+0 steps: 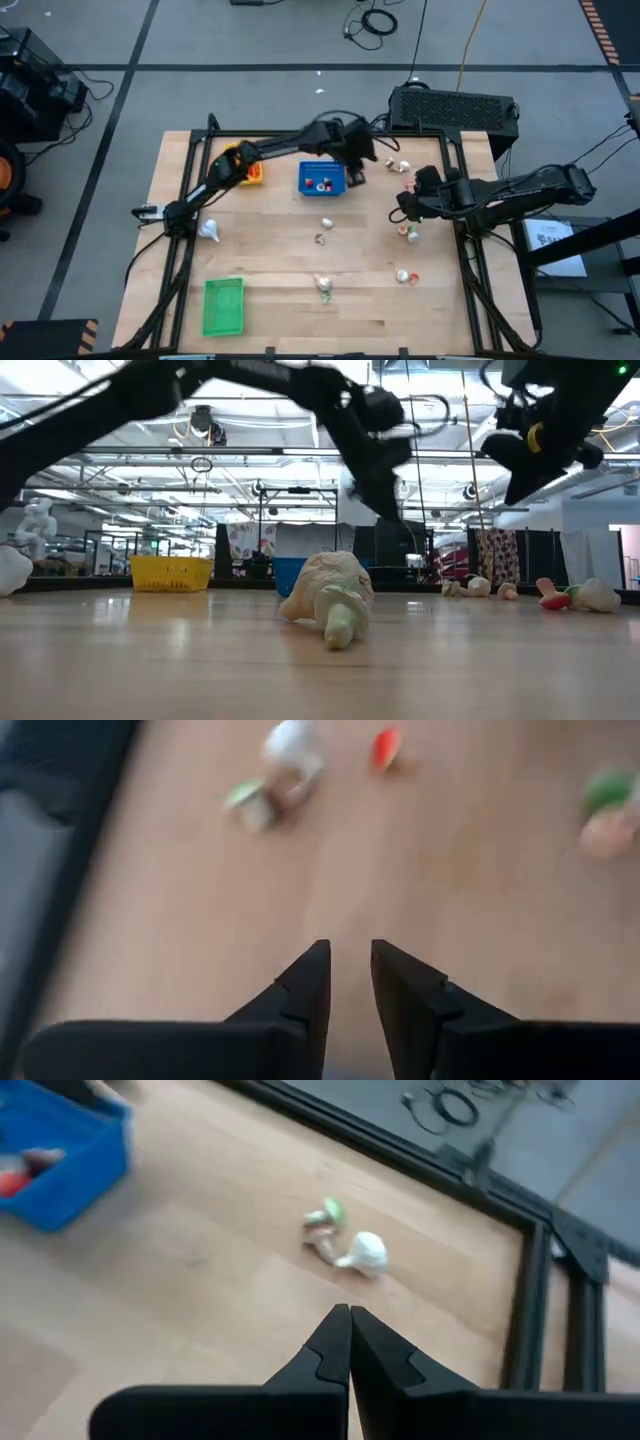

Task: Sort produce into baskets
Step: Put the orange mushroom into the blue bin

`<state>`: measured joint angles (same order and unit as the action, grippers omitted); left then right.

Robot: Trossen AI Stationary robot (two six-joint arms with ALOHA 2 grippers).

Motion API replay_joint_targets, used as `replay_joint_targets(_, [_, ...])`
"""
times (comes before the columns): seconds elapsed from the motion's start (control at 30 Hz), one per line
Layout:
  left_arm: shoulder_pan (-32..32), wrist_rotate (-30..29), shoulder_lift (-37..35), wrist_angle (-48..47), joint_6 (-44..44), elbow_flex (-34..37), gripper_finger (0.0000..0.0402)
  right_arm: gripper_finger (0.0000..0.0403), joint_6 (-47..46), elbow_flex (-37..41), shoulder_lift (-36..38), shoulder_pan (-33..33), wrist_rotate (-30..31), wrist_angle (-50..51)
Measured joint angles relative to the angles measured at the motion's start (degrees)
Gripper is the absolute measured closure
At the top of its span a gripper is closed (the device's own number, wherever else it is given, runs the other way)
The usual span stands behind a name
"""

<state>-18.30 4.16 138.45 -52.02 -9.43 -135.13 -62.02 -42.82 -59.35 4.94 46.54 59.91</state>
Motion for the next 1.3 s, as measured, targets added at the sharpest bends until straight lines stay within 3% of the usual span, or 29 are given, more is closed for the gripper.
replay_joint_targets(0.1, [-0.6, -6.7, -4.8, -9.1, -4.0, 0.1, 0.0316, 0.0403, -3.7, 1.4, 0.0, -3.2, 0.0, 0.0])
replay_joint_targets(0.2, [-2.1, -7.2, -9.8, -14.7, -5.6, 0.2, 0.0316, 0.0403, -2.9, 1.8, -0.7, -8.8, 0.3, -0.4])
replay_joint_targets(0.33, [-5.2, -2.5, -16.1, -20.1, -4.2, 1.2, 0.0315, 0.0403, 3.9, 1.8, -2.0, -17.6, -3.8, -3.1])
replay_joint_targets(0.47, [-6.9, 3.6, -22.4, -20.2, -2.9, 7.8, 0.0315, 0.0403, 10.5, 1.8, -4.5, -24.4, -10.3, -5.7])
replay_joint_targets(0.67, [-4.4, 4.7, -33.5, -7.7, -1.4, 28.6, 0.0315, 0.0403, 17.6, 1.8, -10.2, -32.2, -11.0, -10.5])
replay_joint_targets(0.93, [0.5, 5.0, -48.3, 18.5, 3.8, 60.5, 0.0315, 0.0403, 24.9, 1.8, -19.0, -37.2, -17.1, -17.4])
replay_joint_targets(1.13, [5.6, 6.1, -55.3, 33.0, 6.0, 73.0, 0.0315, 0.0403, 28.6, 1.8, -19.7, -37.0, -23.6, -20.8])
replay_joint_targets(1.3, [8.8, 3.0, -63.5, 39.3, 5.1, 81.5, 0.0315, 0.0401, 29.9, 1.8, -19.5, -37.3, -29.8, -20.7])
